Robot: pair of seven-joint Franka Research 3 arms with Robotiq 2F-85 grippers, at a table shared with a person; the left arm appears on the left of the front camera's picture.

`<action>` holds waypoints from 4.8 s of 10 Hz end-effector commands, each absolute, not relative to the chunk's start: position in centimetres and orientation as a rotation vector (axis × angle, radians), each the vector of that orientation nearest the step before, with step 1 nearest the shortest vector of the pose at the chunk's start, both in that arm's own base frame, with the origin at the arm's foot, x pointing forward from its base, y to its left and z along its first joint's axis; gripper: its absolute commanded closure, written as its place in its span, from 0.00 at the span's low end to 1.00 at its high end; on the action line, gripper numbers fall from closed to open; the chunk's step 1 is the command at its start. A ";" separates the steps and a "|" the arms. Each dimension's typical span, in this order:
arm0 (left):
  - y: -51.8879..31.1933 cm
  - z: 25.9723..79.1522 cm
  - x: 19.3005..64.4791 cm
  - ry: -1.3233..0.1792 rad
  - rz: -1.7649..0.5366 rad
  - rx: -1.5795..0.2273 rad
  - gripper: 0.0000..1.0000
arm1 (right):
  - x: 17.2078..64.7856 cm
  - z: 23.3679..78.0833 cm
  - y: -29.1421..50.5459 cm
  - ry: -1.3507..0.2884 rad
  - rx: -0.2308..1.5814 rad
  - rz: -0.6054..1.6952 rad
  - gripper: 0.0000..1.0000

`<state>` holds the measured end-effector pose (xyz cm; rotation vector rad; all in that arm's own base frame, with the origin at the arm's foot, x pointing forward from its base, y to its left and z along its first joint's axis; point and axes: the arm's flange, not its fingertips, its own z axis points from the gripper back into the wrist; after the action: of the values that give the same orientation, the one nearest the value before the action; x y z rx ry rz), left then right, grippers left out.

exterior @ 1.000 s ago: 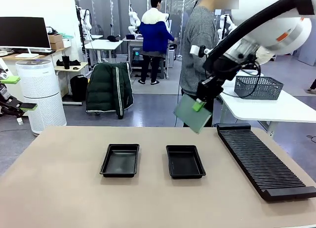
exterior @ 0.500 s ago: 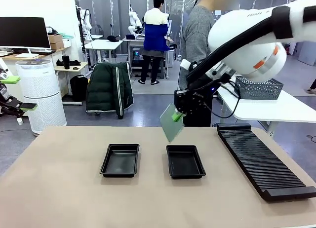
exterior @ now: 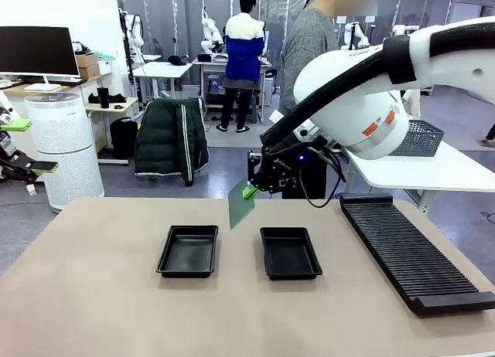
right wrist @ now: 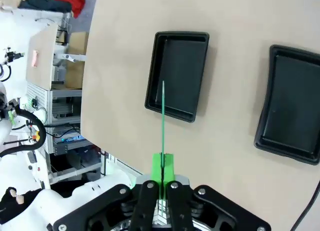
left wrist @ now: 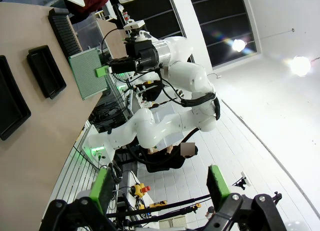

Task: Inspect and transfer BCBs to ESD trays.
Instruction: Pick up the Blank PCB from the PCB Rack and place it in the left ESD tray.

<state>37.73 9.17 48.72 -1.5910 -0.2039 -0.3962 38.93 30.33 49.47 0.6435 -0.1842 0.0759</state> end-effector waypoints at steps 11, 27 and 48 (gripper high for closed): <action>9.3 48.9 37.7 -0.208 -0.396 -1.590 0.00 | 47.1 41.0 40.8 -0.087 0.701 -0.034 0.98; 9.3 48.9 37.7 -0.208 -0.396 -1.590 0.00 | 48.3 34.5 44.1 -0.036 0.705 0.090 0.98; 9.3 48.9 37.7 -0.208 -0.396 -1.590 0.00 | 50.1 33.1 45.4 0.046 0.579 -0.122 0.85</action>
<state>37.74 9.18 48.73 -1.5909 -0.2041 -0.3962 49.62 44.65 32.24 0.6191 0.0268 -0.1068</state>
